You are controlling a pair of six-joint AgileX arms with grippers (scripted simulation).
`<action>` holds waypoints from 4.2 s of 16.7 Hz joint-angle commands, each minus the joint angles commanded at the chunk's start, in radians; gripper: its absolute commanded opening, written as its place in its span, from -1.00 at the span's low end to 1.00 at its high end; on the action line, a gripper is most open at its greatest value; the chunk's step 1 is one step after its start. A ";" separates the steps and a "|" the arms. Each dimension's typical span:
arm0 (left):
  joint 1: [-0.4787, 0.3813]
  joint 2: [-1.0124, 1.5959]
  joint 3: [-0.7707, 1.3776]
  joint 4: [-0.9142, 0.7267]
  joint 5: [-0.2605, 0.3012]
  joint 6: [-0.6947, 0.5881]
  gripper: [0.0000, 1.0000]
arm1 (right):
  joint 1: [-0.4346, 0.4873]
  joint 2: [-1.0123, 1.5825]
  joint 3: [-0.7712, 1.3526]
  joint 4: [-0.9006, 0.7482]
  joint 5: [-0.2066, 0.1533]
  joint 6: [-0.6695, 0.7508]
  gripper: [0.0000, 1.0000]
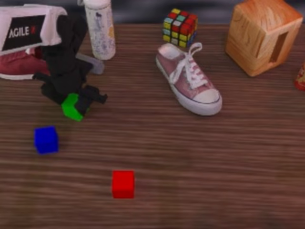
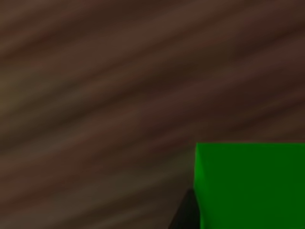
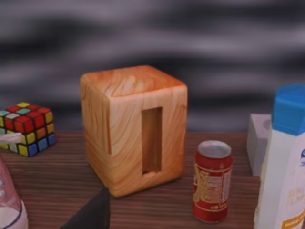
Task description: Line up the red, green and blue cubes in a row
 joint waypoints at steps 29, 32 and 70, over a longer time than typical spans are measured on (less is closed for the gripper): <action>-0.256 -0.182 0.021 -0.203 -0.004 -0.445 -1.00 | 0.000 0.000 0.000 0.000 0.000 0.000 1.00; -0.395 -0.237 -0.059 -0.190 -0.004 -0.704 -1.00 | 0.000 0.000 0.000 0.000 0.000 0.000 1.00; -0.638 -0.270 -0.356 0.096 -0.010 -1.101 0.96 | 0.000 0.000 0.000 0.000 0.000 0.000 1.00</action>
